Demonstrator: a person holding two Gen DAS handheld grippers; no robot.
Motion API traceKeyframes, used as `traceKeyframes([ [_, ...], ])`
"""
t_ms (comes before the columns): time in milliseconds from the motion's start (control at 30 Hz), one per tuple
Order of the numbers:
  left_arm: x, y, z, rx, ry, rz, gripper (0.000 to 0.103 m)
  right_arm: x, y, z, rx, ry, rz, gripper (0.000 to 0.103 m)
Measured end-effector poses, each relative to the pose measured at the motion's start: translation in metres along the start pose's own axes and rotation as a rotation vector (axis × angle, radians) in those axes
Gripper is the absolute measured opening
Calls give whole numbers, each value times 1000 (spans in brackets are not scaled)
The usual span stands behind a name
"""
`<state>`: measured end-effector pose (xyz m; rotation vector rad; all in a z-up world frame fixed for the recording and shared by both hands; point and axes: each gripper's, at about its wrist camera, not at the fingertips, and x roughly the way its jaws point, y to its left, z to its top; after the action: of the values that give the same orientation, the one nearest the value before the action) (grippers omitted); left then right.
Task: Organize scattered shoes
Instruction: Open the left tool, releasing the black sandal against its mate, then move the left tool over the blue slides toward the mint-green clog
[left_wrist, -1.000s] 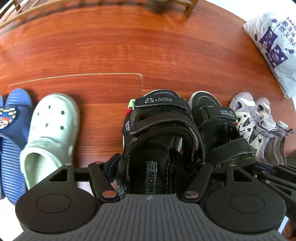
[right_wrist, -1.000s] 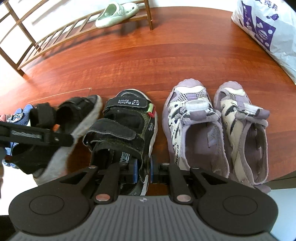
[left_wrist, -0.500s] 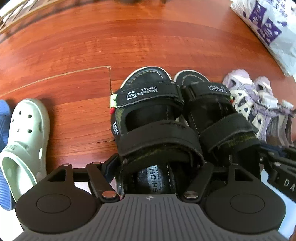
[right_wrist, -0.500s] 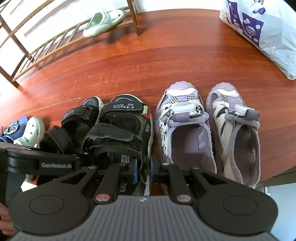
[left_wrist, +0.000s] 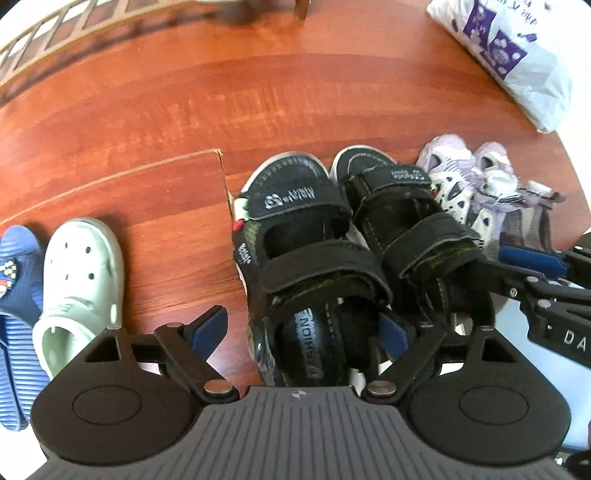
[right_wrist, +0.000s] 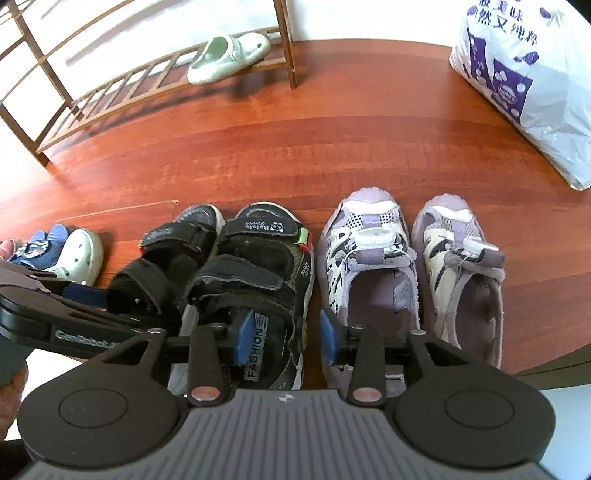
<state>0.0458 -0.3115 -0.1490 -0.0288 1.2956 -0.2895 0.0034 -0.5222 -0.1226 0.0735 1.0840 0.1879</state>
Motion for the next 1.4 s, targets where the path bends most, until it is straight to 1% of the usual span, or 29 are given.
traceKeyframes([
  [167, -29, 6, -4, 21, -72, 1, 87, -17, 3, 7, -2, -23, 13, 47],
  [267, -34, 14, -6, 13, -88, 9, 86, -23, 7, 13, -10, -28, 41, 50],
  [300, -35, 17, -8, 10, -89, 12, 86, -24, 8, 13, -13, -29, 43, 53],
  [367, -36, 25, -13, -4, -85, 12, 83, -24, 14, 16, -27, -35, 46, 54],
  [433, -40, 33, -19, -27, -92, -5, 77, -23, 17, 17, -29, -35, 51, 54],
  [500, -43, 39, -23, -42, -99, -21, 74, -23, 19, 17, -29, -35, 54, 54],
  [567, -44, 43, -26, -43, -99, -28, 63, -22, 19, 16, -29, -32, 53, 54],
  [600, -44, 45, -27, -45, -95, -34, 61, -21, 19, 16, -29, -30, 52, 54],
  [667, -41, 48, -29, -55, -84, -48, 47, -21, 19, 15, -30, -25, 52, 54],
  [700, -39, 50, -30, -62, -79, -52, 43, -21, 18, 15, -29, -22, 51, 54],
  [733, -37, 51, -32, -68, -74, -56, 38, -20, 18, 14, -30, -21, 50, 54],
  [800, -33, 55, -34, -78, -70, -57, 34, -21, 17, 13, -32, -20, 48, 54],
  [867, -27, 57, -38, -76, -70, -38, 31, -21, 16, 12, -32, -20, 47, 56],
  [933, -19, 58, -40, -75, -50, -36, 30, -21, 15, 11, -31, -21, 46, 58],
  [1000, -10, 58, -42, -81, -22, -56, 30, -21, 14, 11, -34, -20, 45, 58],
  [1100, -3, 56, -42, -85, -5, -81, 29, -22, 12, 10, -35, -18, 44, 58],
  [1333, 2, 51, -36, -91, -1, -104, 30, -22, 10, 14, -35, -17, 49, 58],
  [1400, 0, 53, -37, -98, -9, -99, 32, -21, 10, 17, -25, -16, 65, 58],
])
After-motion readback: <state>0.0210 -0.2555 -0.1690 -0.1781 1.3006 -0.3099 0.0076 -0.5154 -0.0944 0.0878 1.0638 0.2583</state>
